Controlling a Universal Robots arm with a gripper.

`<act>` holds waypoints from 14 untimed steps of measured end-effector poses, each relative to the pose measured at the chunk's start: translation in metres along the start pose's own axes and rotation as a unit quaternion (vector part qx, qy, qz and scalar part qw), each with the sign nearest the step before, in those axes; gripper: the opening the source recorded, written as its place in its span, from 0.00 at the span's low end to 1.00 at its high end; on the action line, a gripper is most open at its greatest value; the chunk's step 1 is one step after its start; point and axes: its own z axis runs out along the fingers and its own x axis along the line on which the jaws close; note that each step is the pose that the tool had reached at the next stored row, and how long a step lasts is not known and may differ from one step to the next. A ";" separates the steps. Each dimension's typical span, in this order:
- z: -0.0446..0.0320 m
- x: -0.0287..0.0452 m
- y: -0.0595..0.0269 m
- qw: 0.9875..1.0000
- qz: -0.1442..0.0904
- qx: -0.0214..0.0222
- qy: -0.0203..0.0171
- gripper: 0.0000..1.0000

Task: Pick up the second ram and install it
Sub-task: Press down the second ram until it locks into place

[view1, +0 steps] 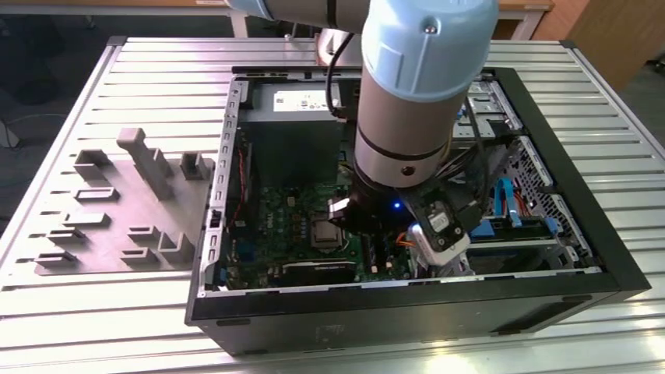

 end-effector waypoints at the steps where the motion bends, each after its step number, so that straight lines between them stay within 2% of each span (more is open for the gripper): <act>1: 0.0015 0.0000 -0.0004 1.000 0.000 0.000 0.000 0.11; 11: 0.0089 0.0003 -0.0014 1.000 0.000 0.000 0.000 0.11; 14: 0.0090 0.0003 -0.0015 1.000 0.000 0.000 0.000 0.11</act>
